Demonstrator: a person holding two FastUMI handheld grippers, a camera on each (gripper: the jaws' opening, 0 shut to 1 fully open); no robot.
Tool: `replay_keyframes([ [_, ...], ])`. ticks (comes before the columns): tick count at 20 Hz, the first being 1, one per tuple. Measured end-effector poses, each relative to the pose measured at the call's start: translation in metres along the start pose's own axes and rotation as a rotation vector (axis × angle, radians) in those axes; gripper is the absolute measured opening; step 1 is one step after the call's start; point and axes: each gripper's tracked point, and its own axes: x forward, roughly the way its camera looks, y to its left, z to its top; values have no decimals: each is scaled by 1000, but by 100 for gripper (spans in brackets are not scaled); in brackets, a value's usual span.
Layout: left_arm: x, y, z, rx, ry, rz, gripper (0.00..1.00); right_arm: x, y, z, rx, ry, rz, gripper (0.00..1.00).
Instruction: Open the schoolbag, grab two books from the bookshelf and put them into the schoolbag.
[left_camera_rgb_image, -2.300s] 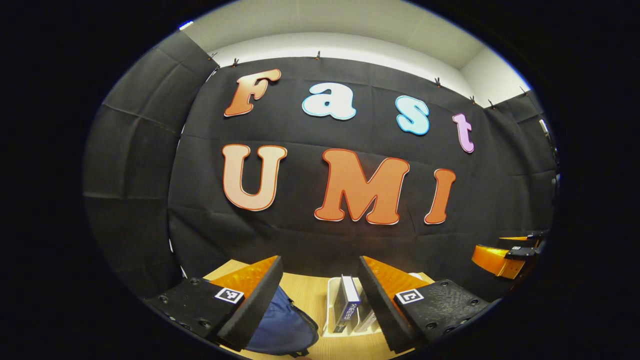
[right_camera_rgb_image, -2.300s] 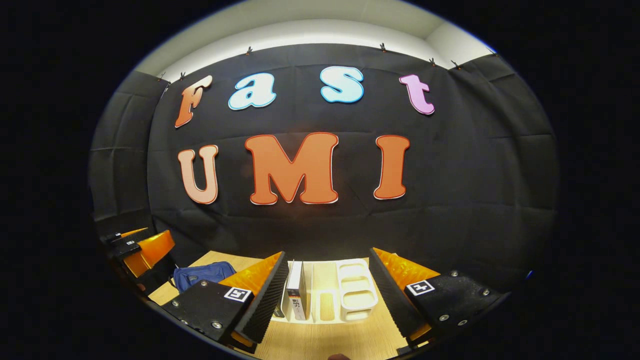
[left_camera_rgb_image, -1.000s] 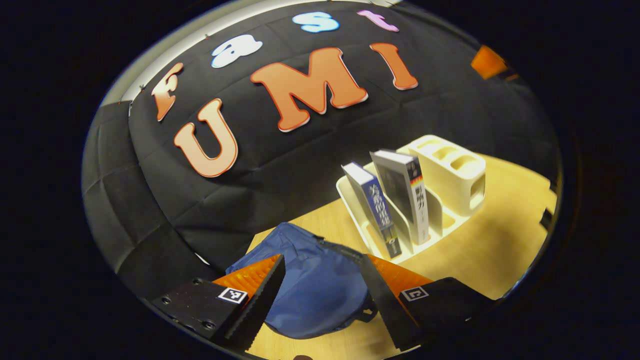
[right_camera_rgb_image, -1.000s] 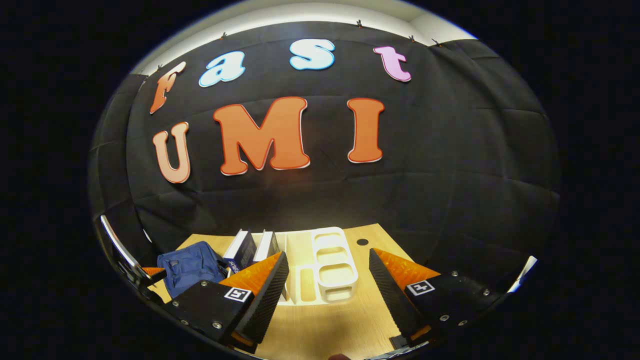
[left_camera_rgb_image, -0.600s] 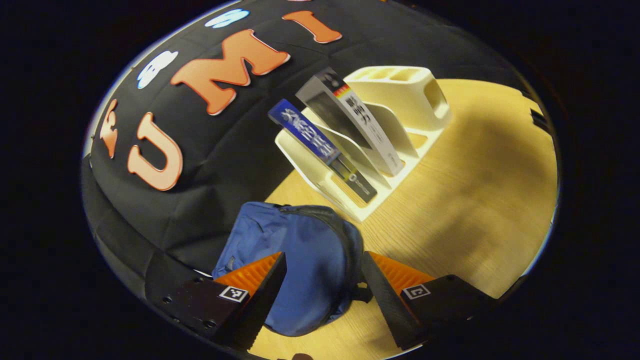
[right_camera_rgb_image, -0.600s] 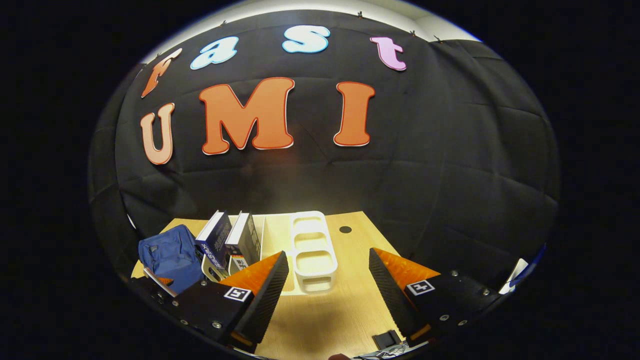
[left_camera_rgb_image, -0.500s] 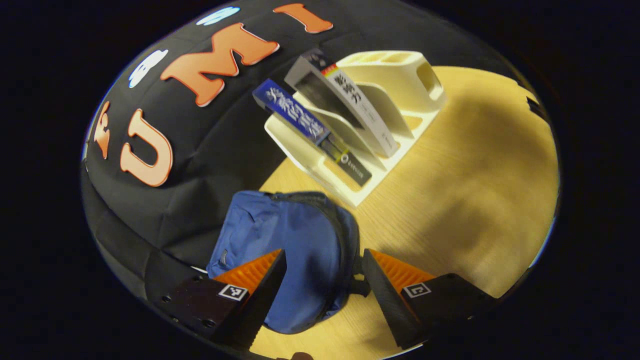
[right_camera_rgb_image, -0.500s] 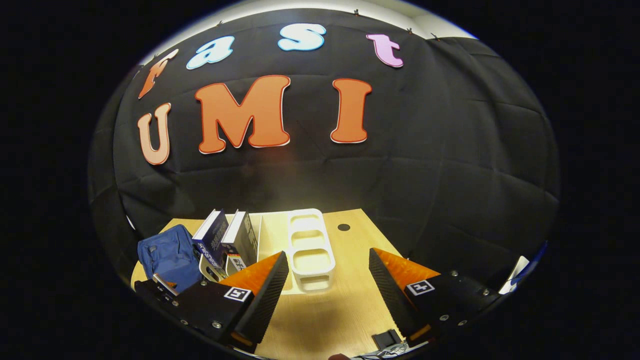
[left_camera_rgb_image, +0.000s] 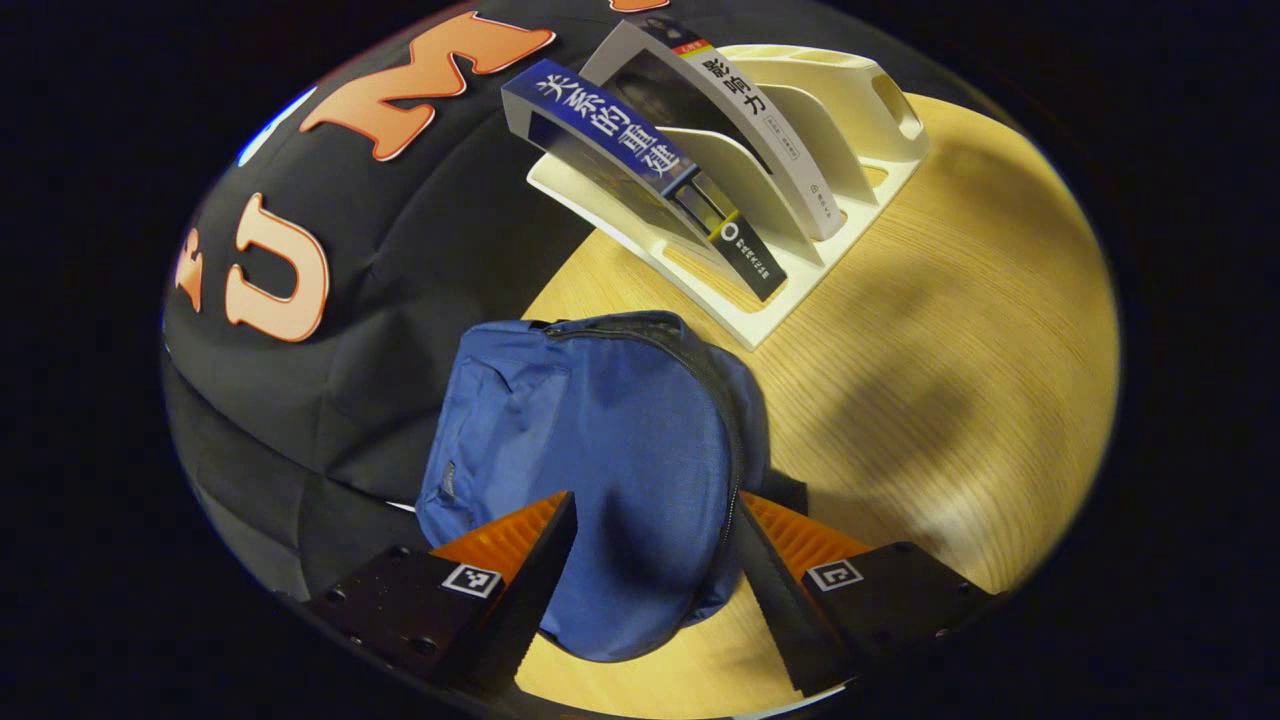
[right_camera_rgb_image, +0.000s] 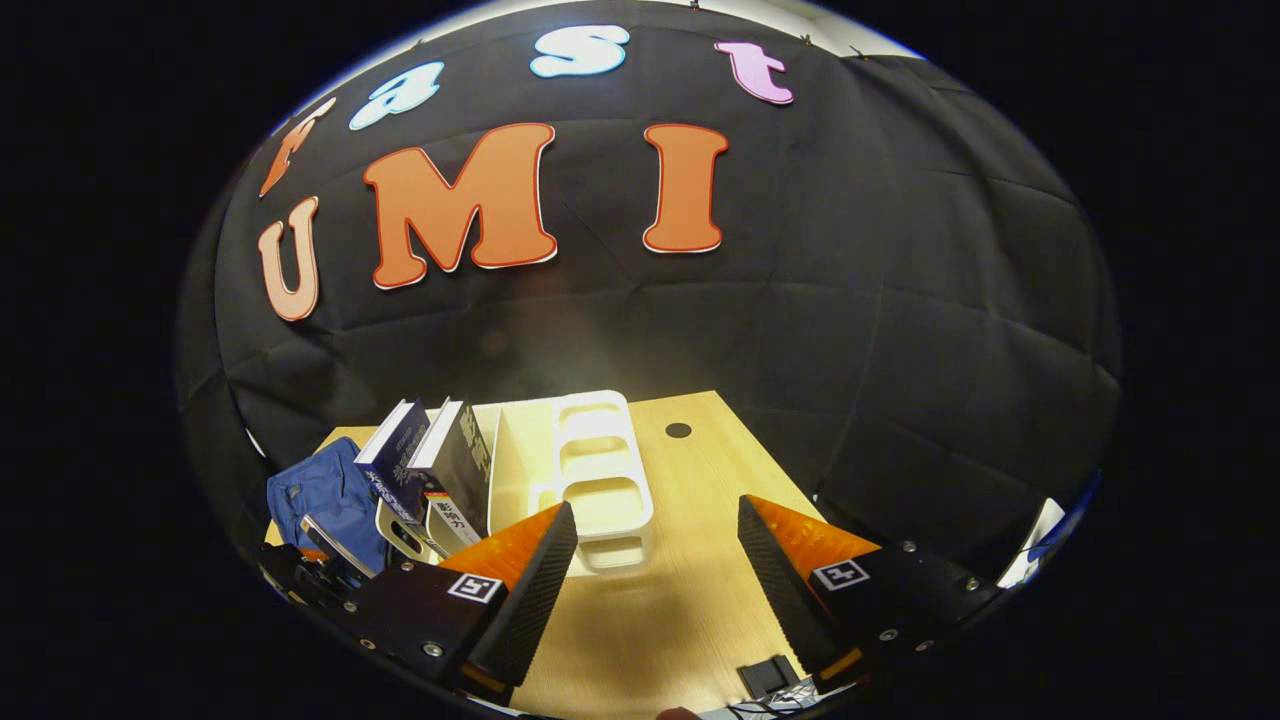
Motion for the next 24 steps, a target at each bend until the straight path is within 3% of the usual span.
replay_keyframes([
  [3,2,-2,0,-15,8,-21,89,7,3,0,-8,6,17,97],
  [4,4,-8,-7,-34,41,-40,73,8,4,0,-7,12,23,97],
  [5,9,-13,-13,-54,71,-47,67,8,4,1,-6,11,30,97],
  [6,5,-17,-14,-59,87,-63,42,9,4,3,-7,7,31,97],
  [7,5,-17,-14,-56,92,-57,39,9,1,5,-10,1,30,97],
  [9,8,-12,-16,-22,120,-37,22,8,-1,8,-19,-11,30,97],
  [10,5,-10,-17,-16,135,-28,8,8,-2,9,-18,-11,36,97],
  [15,-7,6,-5,-42,137,-94,2,3,-1,20,4,-38,64,97],
  [21,-33,42,17,-179,150,-315,1,-7,30,38,-1,-39,134,97],
  [24,-51,62,23,-165,159,-457,1,-19,77,48,-28,-23,232,97],
])
